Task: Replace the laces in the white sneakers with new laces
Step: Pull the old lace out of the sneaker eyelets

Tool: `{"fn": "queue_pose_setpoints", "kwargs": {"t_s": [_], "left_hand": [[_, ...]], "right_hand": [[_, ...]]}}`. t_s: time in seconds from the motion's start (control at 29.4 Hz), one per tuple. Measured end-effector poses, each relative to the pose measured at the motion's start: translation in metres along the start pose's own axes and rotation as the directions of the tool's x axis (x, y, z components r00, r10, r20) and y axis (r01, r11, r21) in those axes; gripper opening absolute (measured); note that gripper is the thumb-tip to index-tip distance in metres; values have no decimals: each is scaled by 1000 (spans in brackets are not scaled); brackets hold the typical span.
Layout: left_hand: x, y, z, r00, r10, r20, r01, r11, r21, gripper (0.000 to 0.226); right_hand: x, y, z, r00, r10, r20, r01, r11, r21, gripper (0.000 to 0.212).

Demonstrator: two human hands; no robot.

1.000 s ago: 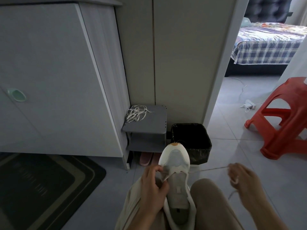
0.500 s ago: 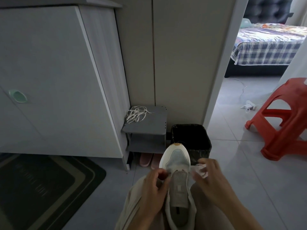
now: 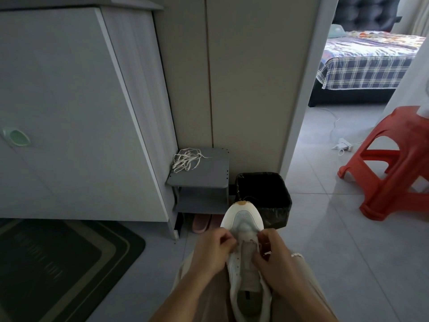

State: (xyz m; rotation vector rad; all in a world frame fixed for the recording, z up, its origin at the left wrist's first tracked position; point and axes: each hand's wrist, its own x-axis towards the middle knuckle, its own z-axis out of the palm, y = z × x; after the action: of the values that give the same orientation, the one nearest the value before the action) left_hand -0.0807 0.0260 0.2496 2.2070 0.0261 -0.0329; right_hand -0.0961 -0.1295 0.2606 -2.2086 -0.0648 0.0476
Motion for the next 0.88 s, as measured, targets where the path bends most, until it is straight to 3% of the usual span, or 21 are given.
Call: {"fn": "queue_pose_setpoints", "kwargs": {"t_s": [0.07, 0.1, 0.24, 0.34, 0.37, 0.44, 0.48, 0.54, 0.58, 0.61, 0.71, 0.75, 0.88], "left_hand": [[-4, -1, 0, 967, -227, 117, 254, 897, -361, 10], [-6, -3, 2, 958, -256, 128, 286, 877, -387, 9], [-17, -1, 8, 994, -111, -8, 106, 971, -216, 7], [-24, 5, 13, 999, -15, -50, 16, 1000, 12, 31], [-25, 7, 13, 998, 11, -70, -6, 997, 83, 34], [-27, 8, 13, 991, 14, -135, -9, 999, 31, 33], [-27, 7, 13, 987, -1, -164, -6, 999, -41, 32], [-28, 3, 15, 981, -51, -189, 23, 989, -146, 32], [-28, 1, 17, 978, -78, -191, 41, 981, -189, 32], [-28, -2, 19, 976, -94, -196, 50, 974, -221, 32], [-30, -6, 23, 969, -129, -213, 61, 952, -300, 30], [-29, -8, 23, 968, -139, -211, 62, 941, -331, 30], [-30, -6, 25, 962, -145, -231, 52, 930, -364, 28]], "right_hand": [[0, 1, -1, 1000, -2, 6, 1, 1000, 22, 14], [1, 5, 0, 1000, -4, 2, 3, 1000, 18, 13], [0, 1, 1, 998, -49, -38, 46, 997, -70, 16], [2, 3, 5, 992, -129, -7, 126, 978, -168, 28], [3, 9, 9, 989, -146, 0, 143, 968, -206, 41], [4, 7, 15, 990, -139, 3, 134, 952, -277, 81], [6, 11, 18, 981, -177, -82, 140, 930, -339, 77], [7, 14, 23, 926, -353, -137, 231, 814, -533, 28], [6, 10, 25, 912, -388, -132, 245, 776, -582, 26], [6, 12, 30, 895, -424, -137, 265, 754, -601, 38], [5, 10, 36, 842, -486, -235, 284, 769, -572, 47], [6, 12, 38, 795, -543, -270, 342, 769, -540, 51], [10, 8, 36, 751, -611, -252, 464, 759, -457, 33]]}}
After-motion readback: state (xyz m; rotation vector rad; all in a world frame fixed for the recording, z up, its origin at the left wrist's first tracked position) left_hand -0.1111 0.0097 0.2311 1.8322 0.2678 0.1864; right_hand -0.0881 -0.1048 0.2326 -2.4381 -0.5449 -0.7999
